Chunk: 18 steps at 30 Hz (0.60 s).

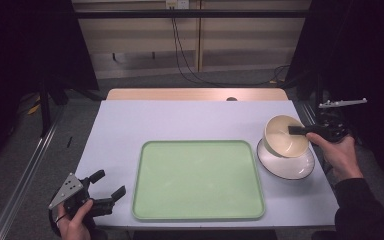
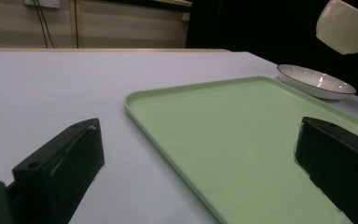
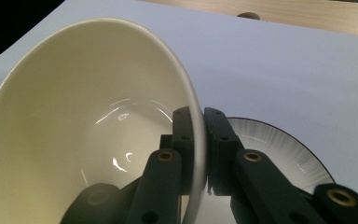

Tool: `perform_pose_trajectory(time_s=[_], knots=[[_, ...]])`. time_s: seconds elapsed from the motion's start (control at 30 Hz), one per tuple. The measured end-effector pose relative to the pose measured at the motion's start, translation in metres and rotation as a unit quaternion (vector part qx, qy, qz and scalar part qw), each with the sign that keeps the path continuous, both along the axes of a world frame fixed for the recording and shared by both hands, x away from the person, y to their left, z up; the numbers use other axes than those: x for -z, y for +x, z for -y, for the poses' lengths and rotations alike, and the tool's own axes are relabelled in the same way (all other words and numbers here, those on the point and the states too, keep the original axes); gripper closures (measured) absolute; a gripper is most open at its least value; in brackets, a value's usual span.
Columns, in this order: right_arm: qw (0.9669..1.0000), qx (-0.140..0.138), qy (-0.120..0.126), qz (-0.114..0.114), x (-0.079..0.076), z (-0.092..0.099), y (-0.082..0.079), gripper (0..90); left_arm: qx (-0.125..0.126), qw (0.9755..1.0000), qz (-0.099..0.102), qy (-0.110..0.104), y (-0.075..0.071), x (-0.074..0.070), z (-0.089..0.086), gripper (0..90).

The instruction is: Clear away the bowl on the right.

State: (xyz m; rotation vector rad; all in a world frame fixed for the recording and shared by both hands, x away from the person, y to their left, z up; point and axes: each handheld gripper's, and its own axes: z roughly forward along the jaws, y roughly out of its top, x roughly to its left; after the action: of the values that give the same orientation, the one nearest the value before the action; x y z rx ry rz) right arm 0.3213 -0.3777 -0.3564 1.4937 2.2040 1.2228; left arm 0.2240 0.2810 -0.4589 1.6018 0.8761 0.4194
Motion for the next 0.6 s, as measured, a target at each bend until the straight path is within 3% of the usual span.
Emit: perform_pose_trajectory(time_s=[0.17, 0.6], knots=[[0.9999, -0.006, -0.009, -0.003, -0.001, -0.009, 0.006, 84.4, 0.0, 1.0, 0.001, 0.004, 0.0, 0.0, -0.001, 1.3], [0.9996, -0.026, -0.004, -0.004, -0.004, -0.03, 0.024, 84.3, 0.003, 1.0, -0.001, 0.002, 0.001, 0.0, 0.0, 1.3]])
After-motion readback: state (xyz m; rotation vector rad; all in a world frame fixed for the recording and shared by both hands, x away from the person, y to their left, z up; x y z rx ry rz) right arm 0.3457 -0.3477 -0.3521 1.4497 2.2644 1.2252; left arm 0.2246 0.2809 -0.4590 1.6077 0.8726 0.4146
